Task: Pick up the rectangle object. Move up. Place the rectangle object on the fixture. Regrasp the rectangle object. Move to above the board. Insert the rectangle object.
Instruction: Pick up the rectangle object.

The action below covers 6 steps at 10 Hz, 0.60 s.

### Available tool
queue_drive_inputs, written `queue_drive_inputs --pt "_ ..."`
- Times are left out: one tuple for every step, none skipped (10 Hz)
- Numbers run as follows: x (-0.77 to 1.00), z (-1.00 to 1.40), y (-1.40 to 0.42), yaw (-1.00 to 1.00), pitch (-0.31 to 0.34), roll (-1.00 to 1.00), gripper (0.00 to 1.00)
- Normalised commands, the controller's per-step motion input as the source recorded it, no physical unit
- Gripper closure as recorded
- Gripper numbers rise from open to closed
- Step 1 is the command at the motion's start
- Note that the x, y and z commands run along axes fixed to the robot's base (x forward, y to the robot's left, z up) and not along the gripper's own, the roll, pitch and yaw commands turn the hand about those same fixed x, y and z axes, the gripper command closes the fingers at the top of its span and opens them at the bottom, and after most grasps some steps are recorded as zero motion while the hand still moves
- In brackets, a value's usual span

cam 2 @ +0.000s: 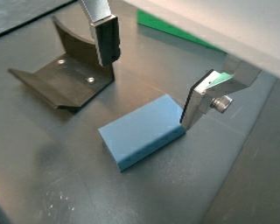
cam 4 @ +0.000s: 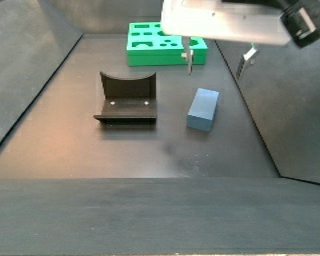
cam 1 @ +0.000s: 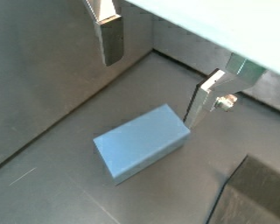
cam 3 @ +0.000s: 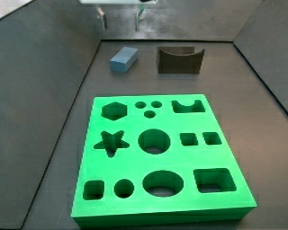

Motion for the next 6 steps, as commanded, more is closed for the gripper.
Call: queue_drive_inputs --pt "0.23 -0.44 0.00 -0.57 -0.100 -0.02 0.00" --pt "0.48 -0.63 0.10 -0.40 -0.111 -0.03 0.00" --pt "0.37 -0.59 0.07 -0.40 -0.100 0.00 0.00" --pt "0.23 -0.55 0.08 -0.31 -0.074 0.00 0.00" --pt "0.00 -0.50 0.07 -0.21 -0.056 0.04 0.00" --pt "0.00 -0.57 0.02 -0.15 -0.104 0.01 0.00"
